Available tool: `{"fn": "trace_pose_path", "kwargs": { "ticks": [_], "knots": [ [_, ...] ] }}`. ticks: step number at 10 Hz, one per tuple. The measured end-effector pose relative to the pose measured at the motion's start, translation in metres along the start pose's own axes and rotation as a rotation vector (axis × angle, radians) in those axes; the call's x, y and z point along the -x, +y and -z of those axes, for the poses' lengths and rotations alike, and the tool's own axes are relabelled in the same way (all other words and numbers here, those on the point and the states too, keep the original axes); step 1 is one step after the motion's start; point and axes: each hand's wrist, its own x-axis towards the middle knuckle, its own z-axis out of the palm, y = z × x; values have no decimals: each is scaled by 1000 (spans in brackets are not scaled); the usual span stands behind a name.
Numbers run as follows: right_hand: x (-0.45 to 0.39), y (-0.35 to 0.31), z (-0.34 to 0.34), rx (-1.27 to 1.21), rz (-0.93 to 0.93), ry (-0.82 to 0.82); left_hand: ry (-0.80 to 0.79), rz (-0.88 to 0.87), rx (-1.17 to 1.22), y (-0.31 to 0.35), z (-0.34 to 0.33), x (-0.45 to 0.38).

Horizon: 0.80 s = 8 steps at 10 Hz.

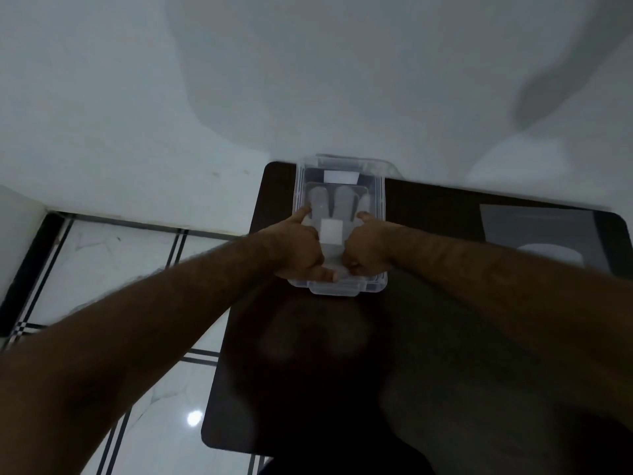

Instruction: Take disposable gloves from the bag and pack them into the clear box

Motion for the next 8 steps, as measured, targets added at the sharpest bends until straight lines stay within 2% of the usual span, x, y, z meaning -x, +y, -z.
{"fn": "trace_pose_path", "kwargs": {
  "ticks": [1, 3, 4, 5, 6, 7, 8],
  "knots": [
    [-1, -7, -5, 48, -11, -17, -103, 10, -18, 7, -6, 3],
    [-8, -14, -18, 118, -4, 39, -44, -14, -95, 12, -15, 4],
    [-11, -17, -16, 87, -41, -14, -71, 9, -67, 14, -16, 3],
    [-3, -14, -6, -18, -119, 28, -43, 26, -47, 14, -17, 6],
    [19, -13, -7, 89, -72, 171, 52, 50, -44, 18, -11, 13],
    [47, -16, -16, 89, -71, 276, 153, 92, -62, 27, 3, 31],
    [80, -19, -25, -61, -135, 462, 268, 208, 7, 44, 30, 52]
  ]
}}
